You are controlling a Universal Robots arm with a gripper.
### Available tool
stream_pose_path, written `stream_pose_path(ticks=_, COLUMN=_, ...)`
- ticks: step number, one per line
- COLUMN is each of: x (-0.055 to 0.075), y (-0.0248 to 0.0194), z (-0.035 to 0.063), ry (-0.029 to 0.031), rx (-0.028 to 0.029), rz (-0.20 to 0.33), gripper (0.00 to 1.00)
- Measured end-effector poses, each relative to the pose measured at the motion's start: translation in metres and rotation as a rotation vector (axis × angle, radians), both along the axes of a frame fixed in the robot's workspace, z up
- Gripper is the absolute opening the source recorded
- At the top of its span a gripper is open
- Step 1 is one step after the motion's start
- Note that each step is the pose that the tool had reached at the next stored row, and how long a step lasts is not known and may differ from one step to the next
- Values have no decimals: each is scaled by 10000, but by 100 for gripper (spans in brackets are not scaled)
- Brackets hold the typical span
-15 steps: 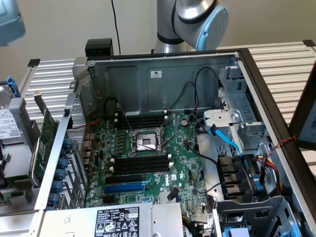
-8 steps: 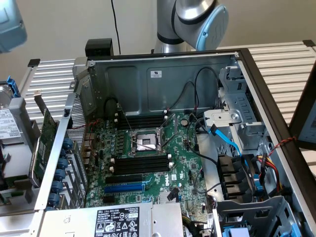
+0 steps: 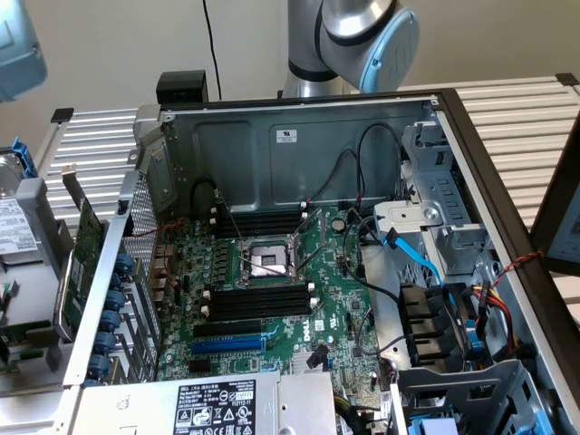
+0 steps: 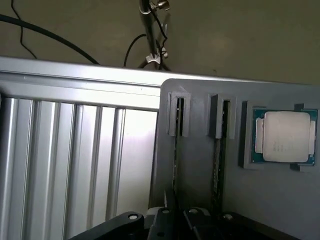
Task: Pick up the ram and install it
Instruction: 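Pick up the ram and move it above insertion slot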
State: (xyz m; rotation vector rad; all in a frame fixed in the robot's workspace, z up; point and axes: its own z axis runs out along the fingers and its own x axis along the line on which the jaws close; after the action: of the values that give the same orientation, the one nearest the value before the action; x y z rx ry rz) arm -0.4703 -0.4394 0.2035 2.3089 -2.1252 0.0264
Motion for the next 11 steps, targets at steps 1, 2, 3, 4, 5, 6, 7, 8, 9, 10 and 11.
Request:
stream_pose_path(ticks=1, x=-1, y=-7, z=34, ry=10, rx=-1, rz=-10, gripper=13)
stream_pose_path(ticks=2, x=-1, y=-15, z=73, ry=15, rx=-1, rz=-18, gripper=13)
stream_pose_path(ticks=3, x=-1, y=-22, z=108, ry=17, rx=0, rz=-23, gripper=13)
stream_pose_path(ticks=4, x=-1, y=-29, z=153, ry=21, rx=-2, rz=-28, gripper=13)
stream_pose_path(ticks=5, x=-2, y=-36, z=199, ry=21, rx=-1, rz=-31, gripper=13)
stream_pose_path(ticks=6, x=-1, y=-41, z=245, ry=20, rx=-1, rz=-33, gripper=13)
stream_pose_path(ticks=7, x=-2, y=-46, z=290, ry=21, rx=-1, rz=-35, gripper=13)
stream_pose_path(ticks=8, x=-2, y=-48, z=335, ry=21, rx=-1, rz=-36, gripper=13)
stream_pose_path(ticks=9, x=-2, y=-51, z=380, ry=20, rx=-1, rz=-37, gripper=13)
stream_pose_path(ticks=10, x=-2, y=-52, z=426, ry=21, rx=-1, rz=-37, gripper=13)
stream_pose_path(ticks=11, x=-1, y=-54, z=471, ry=21, rx=-1, rz=-36, gripper=13)
